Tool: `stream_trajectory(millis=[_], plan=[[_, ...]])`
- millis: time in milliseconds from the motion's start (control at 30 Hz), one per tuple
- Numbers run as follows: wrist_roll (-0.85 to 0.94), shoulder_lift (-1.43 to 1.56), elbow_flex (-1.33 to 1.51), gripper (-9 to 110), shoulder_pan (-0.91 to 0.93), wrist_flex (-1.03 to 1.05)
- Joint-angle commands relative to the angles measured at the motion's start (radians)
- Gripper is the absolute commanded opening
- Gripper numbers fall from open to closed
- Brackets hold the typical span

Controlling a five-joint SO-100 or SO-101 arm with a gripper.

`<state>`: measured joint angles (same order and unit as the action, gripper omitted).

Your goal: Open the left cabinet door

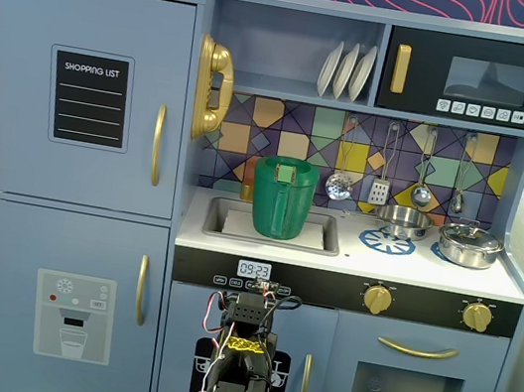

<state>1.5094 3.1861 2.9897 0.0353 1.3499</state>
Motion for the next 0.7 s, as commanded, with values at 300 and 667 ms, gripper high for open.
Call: stream_trajectory(millis=[300,667], plan=[[0.048,-0.006,0.008,0,0.032,0.183],[0.057,-0.025,-0.207,1,-0.282,-0.187]])
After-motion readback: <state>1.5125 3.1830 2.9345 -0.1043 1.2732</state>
